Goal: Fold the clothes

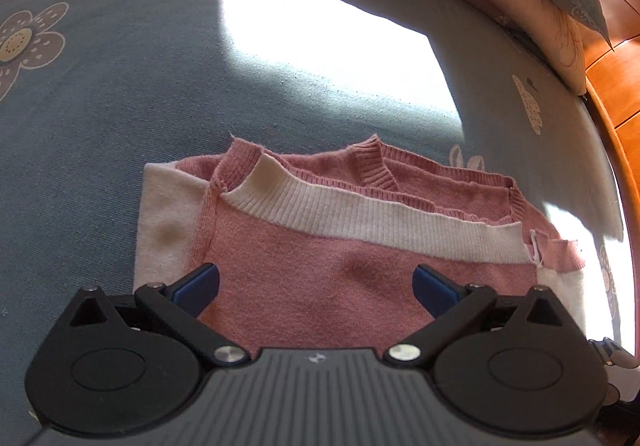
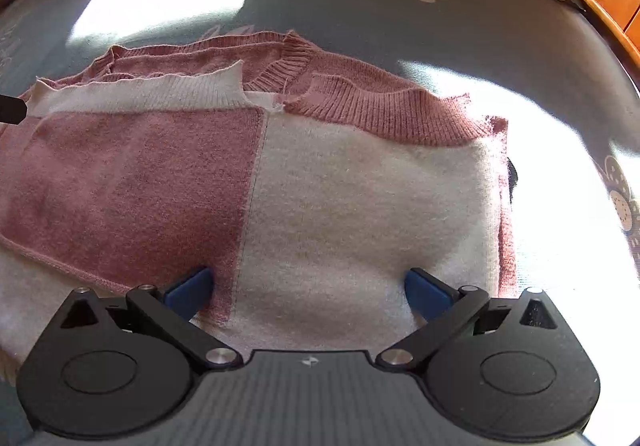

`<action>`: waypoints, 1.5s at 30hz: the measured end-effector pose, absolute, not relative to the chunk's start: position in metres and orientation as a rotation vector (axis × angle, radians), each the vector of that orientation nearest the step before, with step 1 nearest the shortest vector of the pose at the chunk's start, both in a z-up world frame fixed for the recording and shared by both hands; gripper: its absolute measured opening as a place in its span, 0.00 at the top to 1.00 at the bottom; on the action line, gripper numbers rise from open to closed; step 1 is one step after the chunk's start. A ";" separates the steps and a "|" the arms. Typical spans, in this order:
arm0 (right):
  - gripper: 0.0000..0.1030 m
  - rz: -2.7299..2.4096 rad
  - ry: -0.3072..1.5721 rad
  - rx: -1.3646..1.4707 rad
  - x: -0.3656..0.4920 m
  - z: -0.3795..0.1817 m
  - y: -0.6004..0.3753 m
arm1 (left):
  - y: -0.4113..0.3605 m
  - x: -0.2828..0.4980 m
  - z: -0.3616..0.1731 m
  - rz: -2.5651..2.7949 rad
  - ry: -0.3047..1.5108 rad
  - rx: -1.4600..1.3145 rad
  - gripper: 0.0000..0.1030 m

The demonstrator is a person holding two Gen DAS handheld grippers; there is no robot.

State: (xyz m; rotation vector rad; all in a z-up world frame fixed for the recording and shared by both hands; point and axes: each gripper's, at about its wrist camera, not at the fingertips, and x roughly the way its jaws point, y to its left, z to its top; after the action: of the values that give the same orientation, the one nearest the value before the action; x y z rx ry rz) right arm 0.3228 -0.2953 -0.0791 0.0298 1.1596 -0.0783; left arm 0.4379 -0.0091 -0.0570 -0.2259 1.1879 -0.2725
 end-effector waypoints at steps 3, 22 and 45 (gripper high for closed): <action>0.00 -0.082 1.162 0.029 0.321 -0.079 -0.295 | -0.010 0.434 -0.067 -0.260 1.189 -0.138 0.01; 0.00 -0.083 1.188 0.024 0.326 -0.082 -0.295 | -0.015 0.401 -0.079 -0.318 1.178 -0.111 0.01; 0.00 -0.061 1.200 0.019 0.329 -0.081 -0.298 | 0.010 0.363 -0.075 -0.436 1.199 -0.121 0.01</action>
State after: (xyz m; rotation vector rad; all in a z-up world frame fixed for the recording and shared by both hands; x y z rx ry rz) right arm 0.3291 -0.2985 -0.0808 0.0191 1.2002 -0.0610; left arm 0.3635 0.0099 -0.0745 -0.1208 1.1990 -0.4356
